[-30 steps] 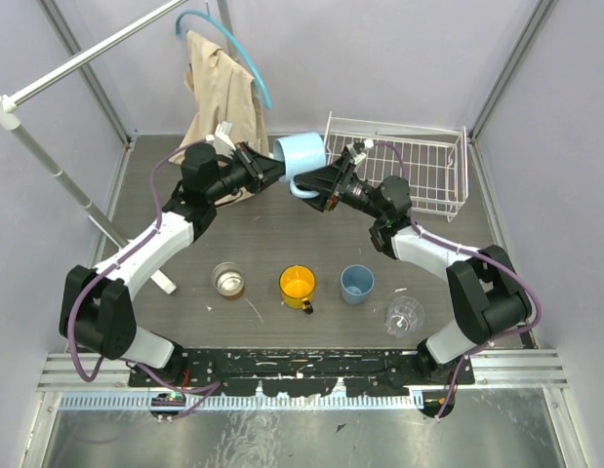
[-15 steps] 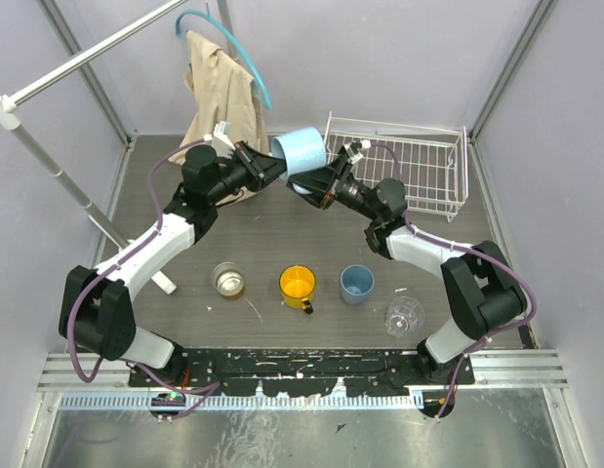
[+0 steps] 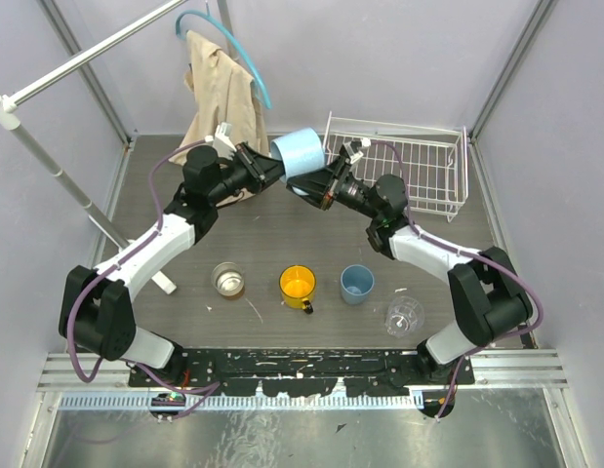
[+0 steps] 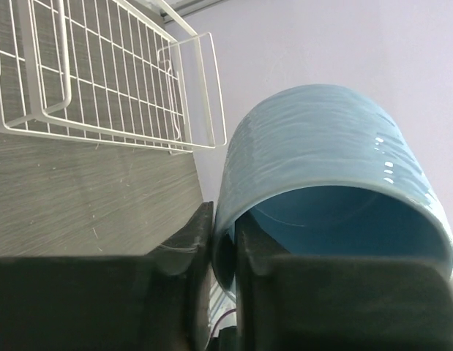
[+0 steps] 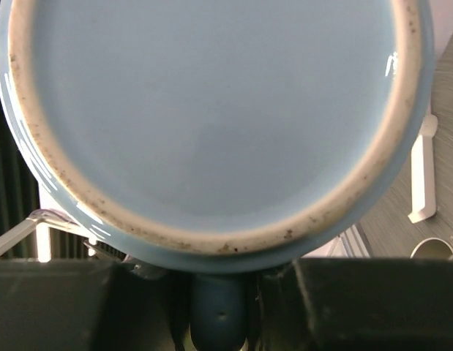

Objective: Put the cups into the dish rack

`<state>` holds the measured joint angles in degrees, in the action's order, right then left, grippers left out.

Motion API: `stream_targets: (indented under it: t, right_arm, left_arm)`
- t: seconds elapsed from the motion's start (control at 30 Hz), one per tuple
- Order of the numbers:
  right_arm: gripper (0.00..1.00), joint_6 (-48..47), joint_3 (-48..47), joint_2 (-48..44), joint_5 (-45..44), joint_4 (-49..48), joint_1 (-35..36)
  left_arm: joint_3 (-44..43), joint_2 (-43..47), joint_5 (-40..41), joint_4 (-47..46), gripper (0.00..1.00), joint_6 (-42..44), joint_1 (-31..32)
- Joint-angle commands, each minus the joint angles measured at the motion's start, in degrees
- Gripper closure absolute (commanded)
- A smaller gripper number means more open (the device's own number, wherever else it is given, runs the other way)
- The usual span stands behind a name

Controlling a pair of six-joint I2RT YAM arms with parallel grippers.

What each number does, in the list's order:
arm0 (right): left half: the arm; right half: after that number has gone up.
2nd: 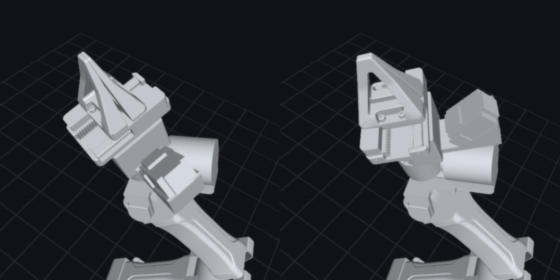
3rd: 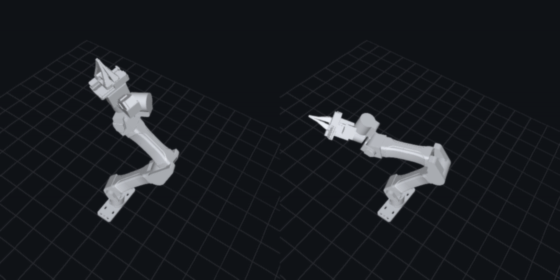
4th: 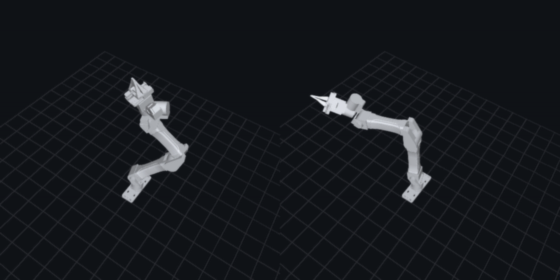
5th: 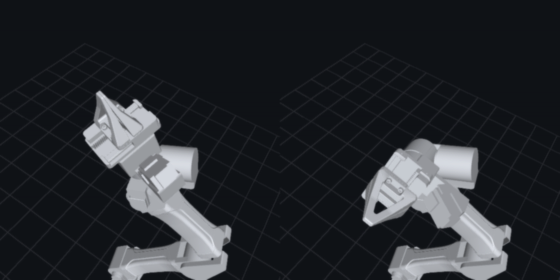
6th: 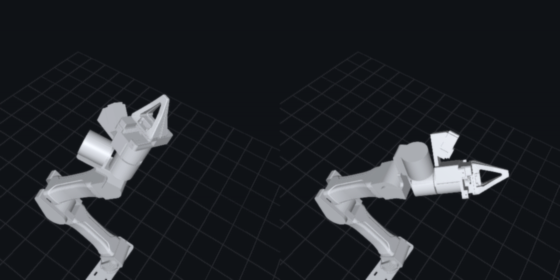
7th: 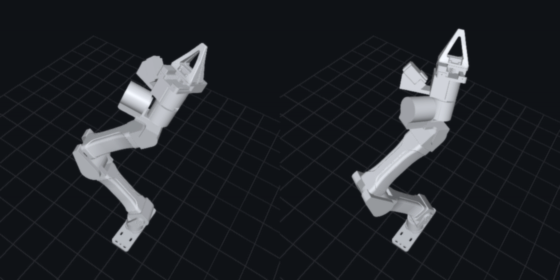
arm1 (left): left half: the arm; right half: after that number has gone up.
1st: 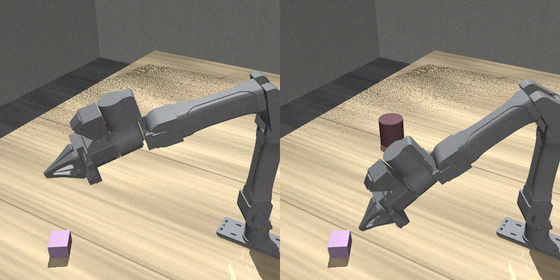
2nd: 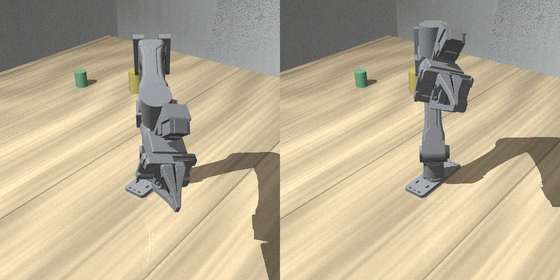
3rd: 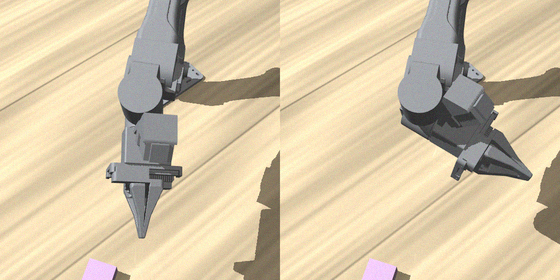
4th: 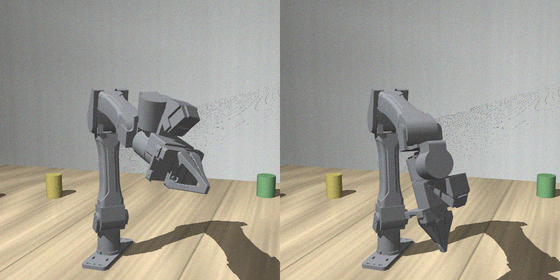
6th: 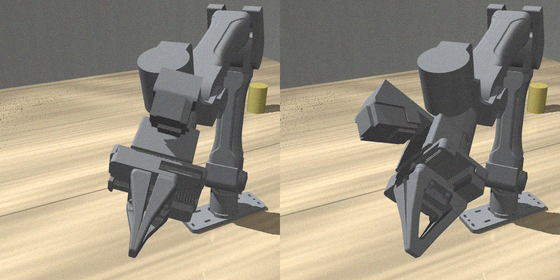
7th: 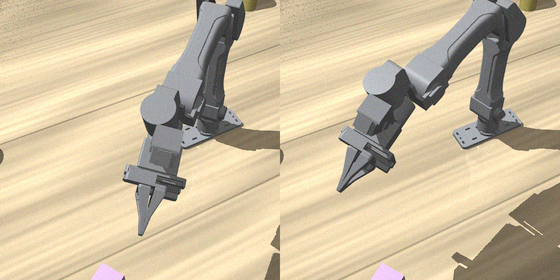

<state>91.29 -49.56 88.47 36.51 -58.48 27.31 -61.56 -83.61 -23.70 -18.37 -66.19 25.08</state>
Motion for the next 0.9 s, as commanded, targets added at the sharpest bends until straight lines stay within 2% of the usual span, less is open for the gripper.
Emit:
stream_targets:
  t: [0.0, 0.03, 0.13, 0.2, 0.23, 0.4, 0.53, 0.63, 0.73, 0.87]
  right_arm:
    - [0.99, -8.11, -4.25, -3.81, -0.09, 9.65, -1.01]
    - [0.99, -9.07, -4.69, -4.25, 0.34, 10.98, -1.28]
    - [0.99, -11.37, -5.59, -5.25, 1.22, 14.13, -2.29]
    - [0.99, -12.26, -5.9, -6.01, 1.55, 15.3, -3.23]
    - [0.99, -12.76, -6.05, -6.35, 1.88, 15.88, -3.94]
    - [0.99, -16.01, -7.44, -7.74, 4.42, 21.22, -10.15]
    - [0.99, -22.29, -10.69, -7.59, 6.84, 29.49, -15.62]
    - [0.99, -35.66, -18.66, -6.01, 6.26, 45.74, -17.72]
    - [0.99, -48.94, -28.5, -2.58, 2.05, 61.69, -18.08]
    - [0.99, -58.24, -37.96, 2.11, -5.52, 72.4, -18.75]
  left_arm:
    - [-0.75, 2.66, -3.85, -3.04, 0.71, 2.78, 1.46]
    - [-0.83, 2.63, -3.81, -2.48, 0.6, 3.04, 1.42]
    - [-0.9, 2.62, -3.52, -1.36, 0.43, 3.97, 1.3]
    - [-0.64, 2.51, -3.45, -1.14, 0.26, 4.16, 1.08]
    - [-0.52, 2.5, -3.56, -1.13, 0.02, 4.48, 0.96]
    - [1.22, 4.0, -2.73, 1.3, 0.02, 6.11, 0.45]
    - [2.67, 5.99, -0.31, 9.02, 0.02, 7.84, -0.13]
    - [1.63, 7.07, 2.36, 18.09, 0.02, 10.72, -0.3]
    - [-2.7, 7.22, 5.65, 28.55, 0.02, 14.67, -0.25]
    - [-8.12, 6.51, 7.84, 38.09, 0.02, 20.55, -0.3]
